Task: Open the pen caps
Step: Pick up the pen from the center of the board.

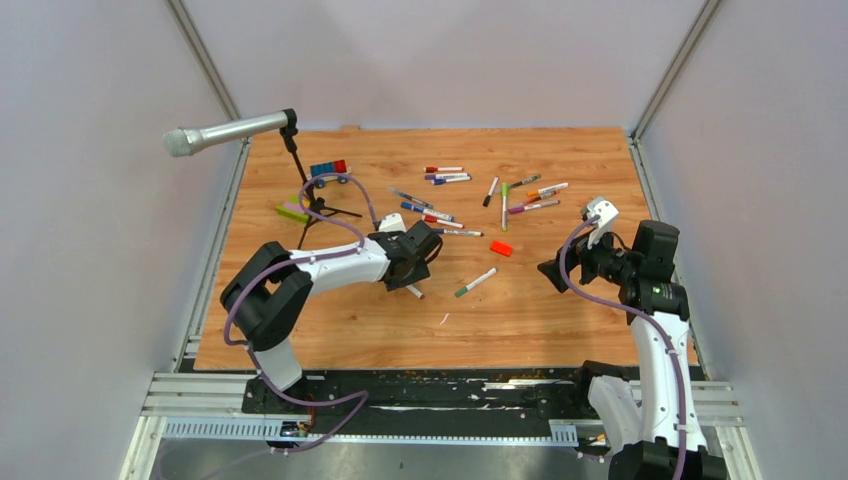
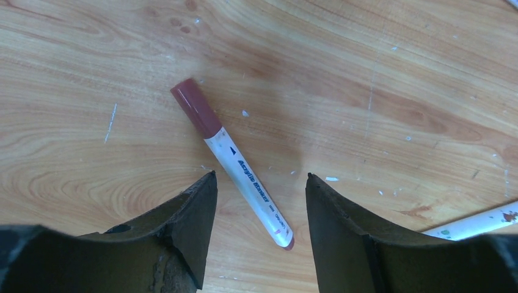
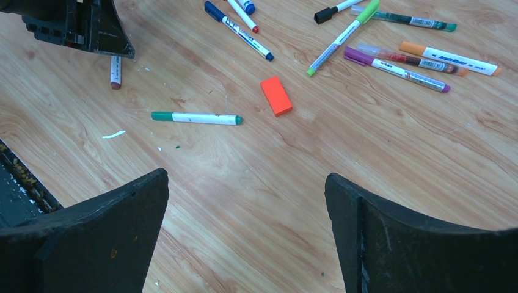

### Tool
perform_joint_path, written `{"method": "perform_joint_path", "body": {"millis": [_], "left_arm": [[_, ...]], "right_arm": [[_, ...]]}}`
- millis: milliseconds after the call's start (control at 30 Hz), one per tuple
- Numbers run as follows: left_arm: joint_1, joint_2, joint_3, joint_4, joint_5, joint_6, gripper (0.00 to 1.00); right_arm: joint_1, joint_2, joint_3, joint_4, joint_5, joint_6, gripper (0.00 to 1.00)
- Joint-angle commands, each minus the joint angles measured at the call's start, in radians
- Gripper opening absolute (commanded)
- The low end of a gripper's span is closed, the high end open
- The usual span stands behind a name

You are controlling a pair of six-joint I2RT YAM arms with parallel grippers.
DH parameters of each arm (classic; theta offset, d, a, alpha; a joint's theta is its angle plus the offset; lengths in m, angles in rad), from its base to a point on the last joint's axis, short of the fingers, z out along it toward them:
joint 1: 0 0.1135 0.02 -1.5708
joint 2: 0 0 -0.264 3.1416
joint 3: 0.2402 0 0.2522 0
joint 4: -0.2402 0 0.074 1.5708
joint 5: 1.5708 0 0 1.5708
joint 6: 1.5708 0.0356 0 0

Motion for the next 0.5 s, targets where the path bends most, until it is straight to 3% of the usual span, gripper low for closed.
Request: {"method": "perform_joint_path", "body": {"millis": [0, 467], "left_arm": [[-0.008, 0.025, 0.041, -0.065, -0.029, 0.008, 0.61], [-0.008, 0.051, 0.039, -0.057, -0.020, 0.039, 0.44]], "right_arm": [[0.005, -0.007, 0.027, -0.005, 0.001, -0.023, 1.00], [0.005, -0.011, 0.027, -0.008, 0.008, -0.024, 1.00]]}}
